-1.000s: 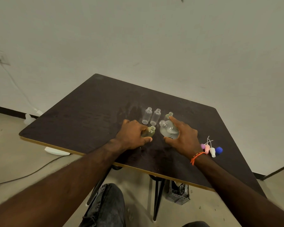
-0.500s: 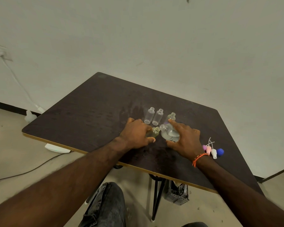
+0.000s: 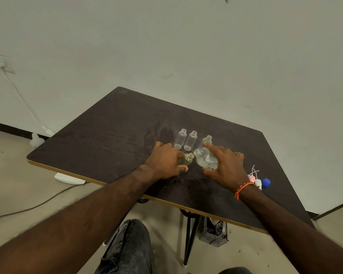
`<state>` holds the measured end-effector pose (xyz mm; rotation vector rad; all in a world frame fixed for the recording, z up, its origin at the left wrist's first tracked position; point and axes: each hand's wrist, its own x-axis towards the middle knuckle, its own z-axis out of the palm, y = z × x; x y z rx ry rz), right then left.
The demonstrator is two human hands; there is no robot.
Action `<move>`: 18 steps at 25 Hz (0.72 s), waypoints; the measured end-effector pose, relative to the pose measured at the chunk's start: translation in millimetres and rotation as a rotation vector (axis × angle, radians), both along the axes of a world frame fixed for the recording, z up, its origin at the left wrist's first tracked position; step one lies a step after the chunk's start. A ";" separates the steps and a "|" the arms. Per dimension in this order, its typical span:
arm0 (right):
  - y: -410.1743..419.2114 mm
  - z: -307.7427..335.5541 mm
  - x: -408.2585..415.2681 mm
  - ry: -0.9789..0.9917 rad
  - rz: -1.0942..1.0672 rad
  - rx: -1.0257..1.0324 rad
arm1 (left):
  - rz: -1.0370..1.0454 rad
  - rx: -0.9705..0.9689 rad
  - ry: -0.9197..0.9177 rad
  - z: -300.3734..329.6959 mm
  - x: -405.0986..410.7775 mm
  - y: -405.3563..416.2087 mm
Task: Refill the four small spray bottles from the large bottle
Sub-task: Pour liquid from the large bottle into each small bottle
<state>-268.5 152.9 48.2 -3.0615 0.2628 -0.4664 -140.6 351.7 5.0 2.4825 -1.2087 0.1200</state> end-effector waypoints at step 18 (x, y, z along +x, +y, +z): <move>-2.0 5.6 -2.4 0.045 0.011 -0.107 | -0.011 0.028 0.017 4.3 -0.8 -1.1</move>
